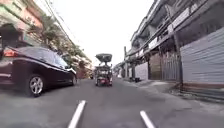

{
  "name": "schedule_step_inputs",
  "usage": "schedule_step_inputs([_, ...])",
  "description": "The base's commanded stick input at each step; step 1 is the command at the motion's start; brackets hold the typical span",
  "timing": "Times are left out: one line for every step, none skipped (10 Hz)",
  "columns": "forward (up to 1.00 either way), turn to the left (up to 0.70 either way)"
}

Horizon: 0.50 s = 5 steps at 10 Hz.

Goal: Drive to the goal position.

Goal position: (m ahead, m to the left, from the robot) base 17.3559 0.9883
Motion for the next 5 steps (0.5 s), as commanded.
schedule_step_inputs([1.0,0.0])
schedule_step_inputs([1.0,0.0])
schedule_step_inputs([1.0,0.02])
schedule_step_inputs([1.0,0.02])
schedule_step_inputs([1.0,0.03])
